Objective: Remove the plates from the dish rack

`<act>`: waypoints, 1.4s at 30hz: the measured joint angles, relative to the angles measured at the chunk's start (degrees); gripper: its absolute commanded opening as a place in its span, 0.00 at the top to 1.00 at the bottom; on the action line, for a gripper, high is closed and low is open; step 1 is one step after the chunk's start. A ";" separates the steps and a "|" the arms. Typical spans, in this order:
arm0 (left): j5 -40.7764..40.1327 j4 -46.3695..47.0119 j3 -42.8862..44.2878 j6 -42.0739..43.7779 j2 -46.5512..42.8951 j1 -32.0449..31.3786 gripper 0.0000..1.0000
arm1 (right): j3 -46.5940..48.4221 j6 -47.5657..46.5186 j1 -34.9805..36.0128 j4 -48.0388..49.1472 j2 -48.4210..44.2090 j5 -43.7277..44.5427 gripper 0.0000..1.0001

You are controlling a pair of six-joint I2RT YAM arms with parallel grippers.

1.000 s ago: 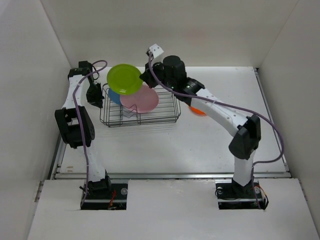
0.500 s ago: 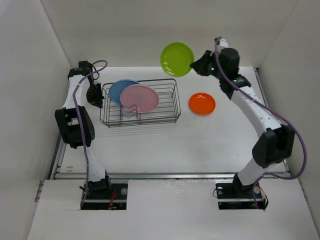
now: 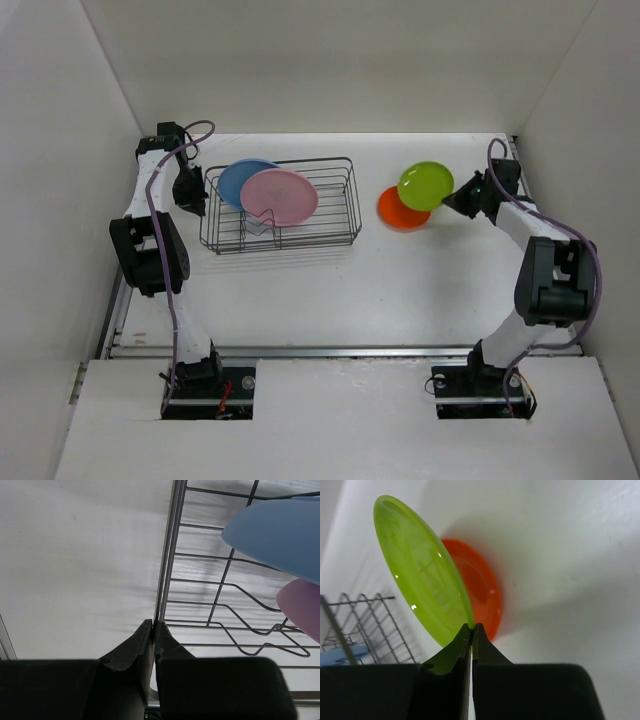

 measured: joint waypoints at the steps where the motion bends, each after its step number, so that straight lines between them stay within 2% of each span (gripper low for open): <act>1: 0.00 0.00 0.00 0.00 0.00 0.00 1.00 | -0.20 0.02 -0.13 -1.27 1.88 -0.55 1.00; 2: -0.02 0.02 0.00 0.00 0.00 0.00 1.00 | -0.22 -0.24 0.04 -2.21 3.32 -1.29 1.00; 5: -0.02 0.02 0.00 0.00 0.00 0.00 1.00 | -0.20 -1.42 1.29 -3.98 5.09 -2.51 0.90; 6: -0.02 0.02 0.00 0.00 0.02 0.00 1.00 | -0.20 -2.16 1.68 -4.35 5.09 -2.71 0.77; 8: -0.02 0.02 0.00 0.00 0.04 0.00 1.00 | 0.26 -3.50 2.08 -5.16 5.20 -3.06 0.59; 9: -0.02 0.02 0.00 0.00 0.07 0.00 1.00 | 0.90 -4.42 2.12 -5.62 5.53 -3.08 0.44; 10: -0.02 0.02 0.02 0.00 0.07 0.00 1.00 | 1.81 -5.42 2.14 -6.38 6.03 -2.99 0.41; 13: -0.04 -0.35 0.50 0.00 0.37 0.00 1.00 | 5.92 -9.18 2.71 -9.55 8.52 -1.55 0.38; 16: -0.07 -1.25 1.46 0.09 0.98 0.00 1.00 | 11.82 -13.31 5.92 -15.45 10.67 5.90 0.37; 19: -0.07 -1.60 1.86 0.33 1.27 0.00 1.00 | 16.63 -18.51 13.11 -18.93 10.01 16.13 0.37; 21: -0.04 -1.62 1.86 0.37 1.27 0.00 1.00 | 18.12 -23.19 19.32 -17.81 8.28 18.23 0.37; 22: -0.07 -1.64 1.90 0.37 1.27 0.00 1.00 | 18.53 -25.77 22.64 -16.85 7.17 17.44 0.37; 23: -0.07 -1.68 1.95 0.37 1.29 0.00 1.00 | 18.93 -28.65 26.08 -15.67 6.01 15.67 0.33; 26: -0.11 -1.70 1.97 0.37 1.31 0.00 1.00 | 22.86 -35.30 35.32 -12.35 5.25 8.72 0.31; 30: -0.22 -1.81 2.05 0.37 1.38 -0.02 1.00 | 36.89 -39.43 42.66 -10.58 12.90 4.35 0.28; 33: -0.26 -1.99 2.34 0.39 1.57 -0.02 1.00 | 50.62 -40.09 45.27 -9.97 23.91 7.02 0.28; 35: -0.33 -2.01 2.38 0.39 1.60 -0.02 1.00 | 58.45 -40.13 45.90 -11.13 31.26 9.60 0.36; 37: -0.48 -1.84 2.40 0.42 1.60 -0.02 1.00 | 62.51 -40.11 46.07 -13.11 36.24 10.88 0.49; 38: -0.52 -1.77 2.43 0.42 1.62 -0.02 1.00 | 62.82 -40.13 46.12 -13.97 37.62 10.97 0.64; 39: -0.81 -1.68 2.45 0.48 1.62 -0.02 1.00 | 62.40 -41.31 46.23 -14.49 38.12 11.10 0.70; 40: -1.27 -1.31 2.49 0.59 1.64 0.00 1.00 | 61.77 -42.29 46.03 -14.34 37.75 9.70 0.75; 41: -1.46 -0.79 2.71 0.66 1.70 0.09 1.00 | 60.65 -43.25 45.90 -14.51 36.44 8.85 0.88; 42: -1.64 -0.33 2.97 0.76 1.70 0.17 1.00 | 58.60 -45.00 45.99 -14.34 34.71 8.72 0.95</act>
